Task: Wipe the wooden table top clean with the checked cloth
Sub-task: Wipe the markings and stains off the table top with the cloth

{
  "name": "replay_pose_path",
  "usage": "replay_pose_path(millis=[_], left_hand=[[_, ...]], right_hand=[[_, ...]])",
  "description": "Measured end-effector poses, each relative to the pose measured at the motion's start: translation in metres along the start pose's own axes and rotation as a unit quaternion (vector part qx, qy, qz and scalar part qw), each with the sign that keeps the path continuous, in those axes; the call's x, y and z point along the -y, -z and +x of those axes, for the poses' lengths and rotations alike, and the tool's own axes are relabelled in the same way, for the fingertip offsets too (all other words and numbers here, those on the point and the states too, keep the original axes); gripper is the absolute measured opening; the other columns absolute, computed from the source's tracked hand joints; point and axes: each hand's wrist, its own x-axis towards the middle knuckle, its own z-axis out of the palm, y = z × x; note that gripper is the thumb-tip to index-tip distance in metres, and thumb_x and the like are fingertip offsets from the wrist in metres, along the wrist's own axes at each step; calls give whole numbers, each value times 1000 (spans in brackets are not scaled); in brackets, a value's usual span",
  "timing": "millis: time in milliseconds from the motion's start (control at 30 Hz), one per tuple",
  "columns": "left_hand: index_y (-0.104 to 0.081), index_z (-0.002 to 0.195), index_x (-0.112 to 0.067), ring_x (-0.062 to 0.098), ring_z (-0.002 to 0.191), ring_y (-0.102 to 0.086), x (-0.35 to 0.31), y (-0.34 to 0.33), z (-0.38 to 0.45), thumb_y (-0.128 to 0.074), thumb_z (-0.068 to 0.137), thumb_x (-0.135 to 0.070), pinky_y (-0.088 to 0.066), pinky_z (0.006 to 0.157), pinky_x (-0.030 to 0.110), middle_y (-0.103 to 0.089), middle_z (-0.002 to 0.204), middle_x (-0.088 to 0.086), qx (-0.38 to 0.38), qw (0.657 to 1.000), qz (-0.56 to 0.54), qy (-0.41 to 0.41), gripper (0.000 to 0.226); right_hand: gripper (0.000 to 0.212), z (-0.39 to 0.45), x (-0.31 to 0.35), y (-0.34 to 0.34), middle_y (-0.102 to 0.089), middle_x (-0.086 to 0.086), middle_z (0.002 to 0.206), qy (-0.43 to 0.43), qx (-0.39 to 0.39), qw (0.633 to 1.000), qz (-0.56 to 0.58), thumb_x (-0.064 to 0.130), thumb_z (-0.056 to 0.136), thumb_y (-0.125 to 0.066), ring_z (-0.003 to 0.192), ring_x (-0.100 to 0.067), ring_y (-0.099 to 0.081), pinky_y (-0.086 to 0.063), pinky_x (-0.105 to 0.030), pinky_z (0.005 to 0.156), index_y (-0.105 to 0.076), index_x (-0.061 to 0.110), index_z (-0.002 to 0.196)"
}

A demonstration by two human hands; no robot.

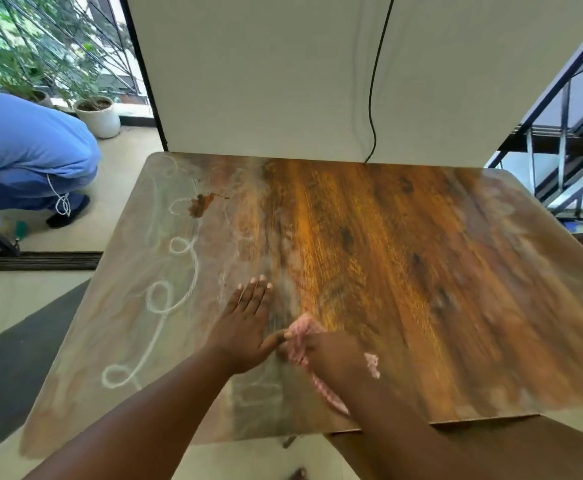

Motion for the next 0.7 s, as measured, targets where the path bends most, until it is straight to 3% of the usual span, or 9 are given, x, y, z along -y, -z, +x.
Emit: replay_pose_path(millis=[100,167,267,367,467,567,700], left_hand=[[13,147,-11,22,142,24,1,7,-16,7,79,-81,16,114,37,17,155,9,11,1000,2,-4,98],[16,146,-10,21,141,26,5,14,-22,9,77,-81,17,114,37,21,153,7,5,1000,4,13,99],[15,145,-11,21,140,26,8,21,-27,6,79,-81,20,112,35,20,153,7,-13,1000,-12,24,97],[14,147,-11,22,140,27,7,20,-32,2,80,-81,21,111,35,21,154,8,0,1000,-3,23,98],[12,148,-9,22,141,26,-1,12,-34,4,78,-82,21,111,35,17,155,8,13,1000,3,11,101],[11,147,-10,22,140,26,-11,4,-28,10,74,-84,23,110,33,14,156,8,16,1000,-1,4,104],[14,146,-10,21,141,26,-27,3,-20,4,79,-80,23,110,34,18,155,7,15,999,10,28,98]], right_hand=[[28,-59,24,2,-68,-5,100,89,53,994,-29,27,90,-50,90,-26,-63,-38,-28,67,-65,26,113],[29,-83,11,14,-68,-6,106,104,102,989,-34,25,87,-52,98,-27,-61,-35,-28,69,-67,27,112],[30,-87,-26,25,-64,0,115,55,98,993,-23,26,89,-51,105,-20,-57,-31,-22,71,-65,28,116],[29,-71,-43,36,-64,6,116,-2,50,998,-31,32,90,-49,105,-15,-57,-37,-24,80,-66,33,112],[25,-69,-35,30,-66,7,108,19,59,998,-19,34,87,-54,99,-14,-59,-40,-25,83,-69,31,107],[28,-77,-40,16,-67,5,106,102,128,987,0,28,81,-57,95,-15,-59,-44,-26,78,-71,30,105],[26,-76,-68,22,-66,8,106,110,136,984,23,37,79,-62,95,-12,-59,-39,-24,71,-71,36,103]])
